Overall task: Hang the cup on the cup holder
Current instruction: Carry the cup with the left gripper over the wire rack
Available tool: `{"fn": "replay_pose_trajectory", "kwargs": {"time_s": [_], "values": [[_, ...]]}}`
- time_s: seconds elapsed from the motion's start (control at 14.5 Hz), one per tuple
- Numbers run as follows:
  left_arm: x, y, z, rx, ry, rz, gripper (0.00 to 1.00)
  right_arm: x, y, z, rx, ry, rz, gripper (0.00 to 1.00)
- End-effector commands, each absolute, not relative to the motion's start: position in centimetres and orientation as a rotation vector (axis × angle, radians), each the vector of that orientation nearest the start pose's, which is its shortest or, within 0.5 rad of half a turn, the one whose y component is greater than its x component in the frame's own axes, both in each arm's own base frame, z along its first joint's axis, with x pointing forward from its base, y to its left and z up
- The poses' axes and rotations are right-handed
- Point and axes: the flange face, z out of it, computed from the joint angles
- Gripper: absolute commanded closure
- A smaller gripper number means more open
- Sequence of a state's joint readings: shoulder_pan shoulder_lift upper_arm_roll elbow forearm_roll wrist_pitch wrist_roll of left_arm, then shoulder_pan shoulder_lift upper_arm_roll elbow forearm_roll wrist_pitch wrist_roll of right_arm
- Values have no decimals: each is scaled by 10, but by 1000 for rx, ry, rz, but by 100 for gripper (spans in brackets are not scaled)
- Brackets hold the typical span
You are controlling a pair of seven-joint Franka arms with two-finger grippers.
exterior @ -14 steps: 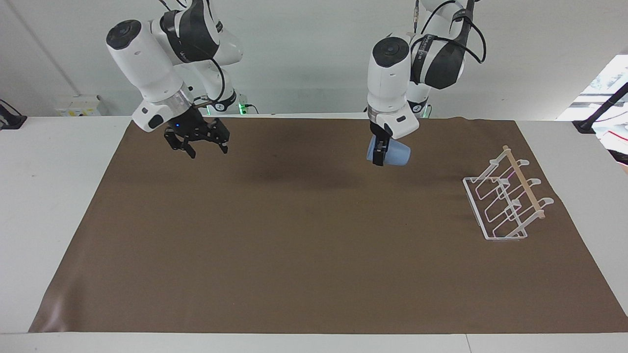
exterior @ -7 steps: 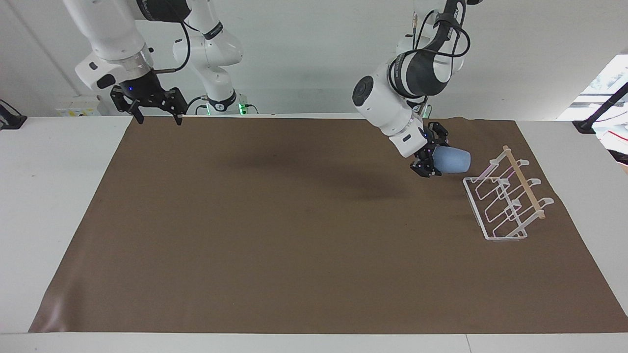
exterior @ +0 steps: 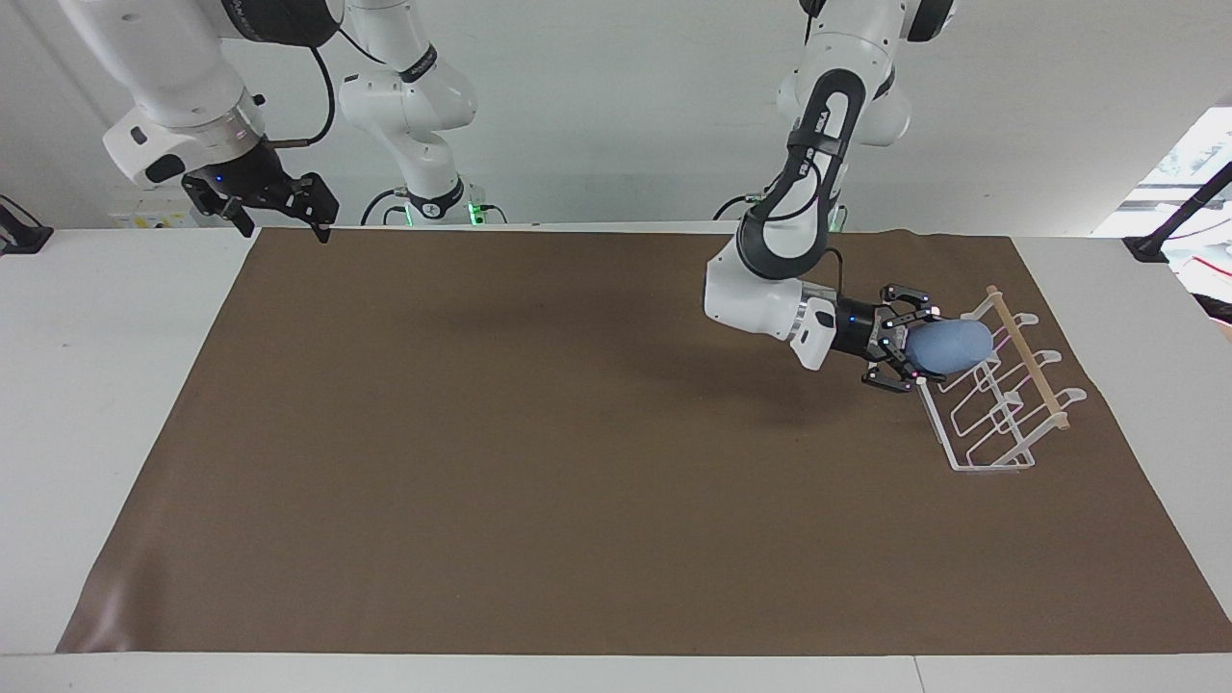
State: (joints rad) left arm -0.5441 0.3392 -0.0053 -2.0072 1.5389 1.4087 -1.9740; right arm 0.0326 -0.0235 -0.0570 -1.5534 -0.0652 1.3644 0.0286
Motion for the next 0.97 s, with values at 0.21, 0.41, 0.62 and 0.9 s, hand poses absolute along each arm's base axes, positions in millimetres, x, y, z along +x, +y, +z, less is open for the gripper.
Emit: {"fn": "replay_pose_trajectory", "kwargs": {"time_s": [0.21,0.41,0.62,0.9], "values": [[593,-144,314,-1273,-685,-1404,100,535,-25,634,-3199,21,316,1],[596,-128,307,-1282,-742,-1383,100,524,-25,626,-3193,24,355,1],[600,-108,301,-1292,-776,-1354,100,523,-25,625,-3195,24,355,1],[597,-109,292,-1333,-807,-1327,100,523,-27,625,-3202,21,349,1]]}}
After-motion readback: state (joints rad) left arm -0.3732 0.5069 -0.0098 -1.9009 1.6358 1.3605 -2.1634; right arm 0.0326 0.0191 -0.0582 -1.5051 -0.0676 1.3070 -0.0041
